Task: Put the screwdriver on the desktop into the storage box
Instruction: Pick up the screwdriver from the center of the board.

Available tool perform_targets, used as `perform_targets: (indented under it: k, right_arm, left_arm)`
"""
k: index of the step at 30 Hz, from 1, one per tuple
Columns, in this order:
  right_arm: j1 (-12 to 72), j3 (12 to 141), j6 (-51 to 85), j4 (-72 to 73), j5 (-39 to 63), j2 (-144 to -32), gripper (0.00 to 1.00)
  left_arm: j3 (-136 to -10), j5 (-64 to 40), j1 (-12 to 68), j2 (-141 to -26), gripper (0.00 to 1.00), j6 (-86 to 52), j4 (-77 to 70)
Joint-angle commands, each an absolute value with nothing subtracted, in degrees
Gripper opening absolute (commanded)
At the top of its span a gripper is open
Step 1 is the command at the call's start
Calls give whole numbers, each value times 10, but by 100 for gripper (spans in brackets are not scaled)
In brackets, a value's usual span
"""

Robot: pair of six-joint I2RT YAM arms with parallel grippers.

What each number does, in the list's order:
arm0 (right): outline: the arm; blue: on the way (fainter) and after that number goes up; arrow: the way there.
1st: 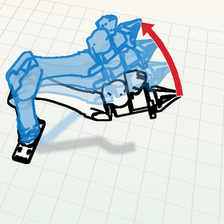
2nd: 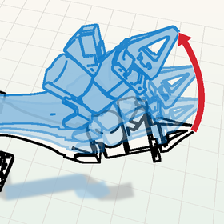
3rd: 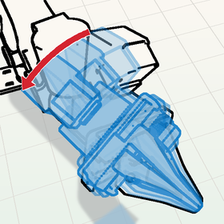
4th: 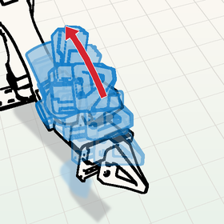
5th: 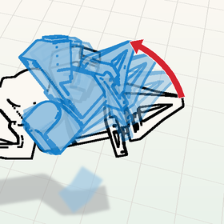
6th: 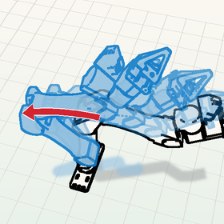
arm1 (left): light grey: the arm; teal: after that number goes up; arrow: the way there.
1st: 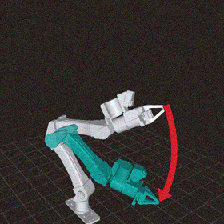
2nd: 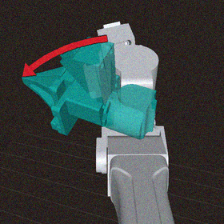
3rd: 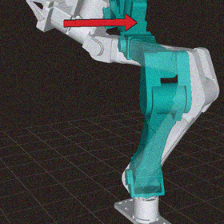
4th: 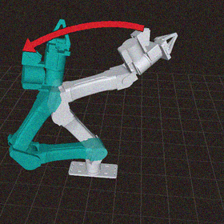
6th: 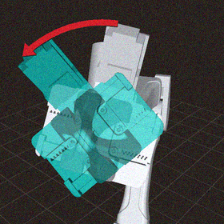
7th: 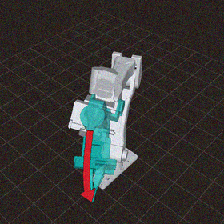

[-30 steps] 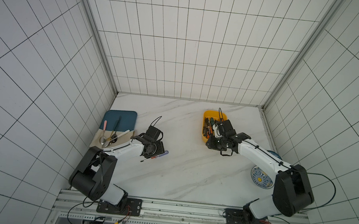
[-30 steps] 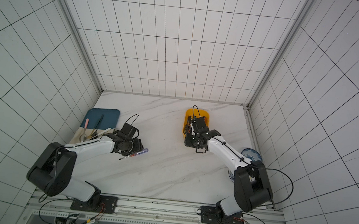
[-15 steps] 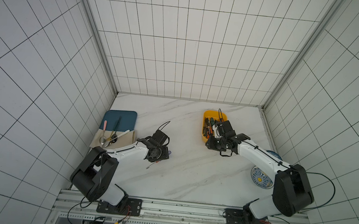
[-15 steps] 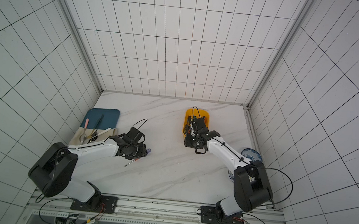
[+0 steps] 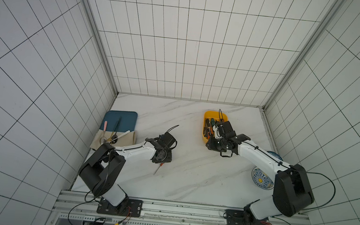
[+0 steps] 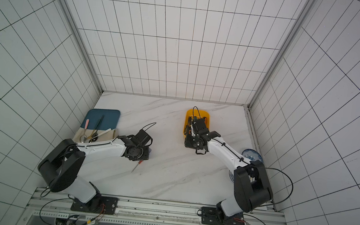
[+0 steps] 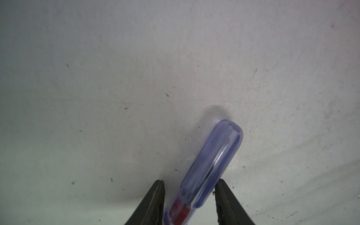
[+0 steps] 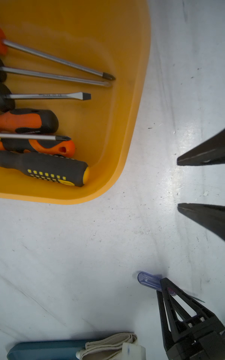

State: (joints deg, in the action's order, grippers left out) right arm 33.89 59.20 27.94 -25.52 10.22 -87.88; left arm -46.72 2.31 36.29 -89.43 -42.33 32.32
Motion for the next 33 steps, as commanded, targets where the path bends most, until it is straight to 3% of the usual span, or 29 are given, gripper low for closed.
perform_targets:
  k: [1, 7, 20, 33]
  right_arm:
    - [345, 583, 286, -254, 101, -889, 36]
    - [345, 585, 286, -255, 103, -893, 36]
    - [345, 581, 288, -253, 101, -889, 36]
    - [345, 575, 294, -245, 104, -889, 36]
  left_arm:
    - [-475, 42, 369, -907, 44, -418, 338]
    - [-471, 46, 377, -905, 37, -417, 340]
    - [-464, 54, 390, -891, 41, -425, 353]
    - [-463, 74, 408, -874, 33, -429, 369]
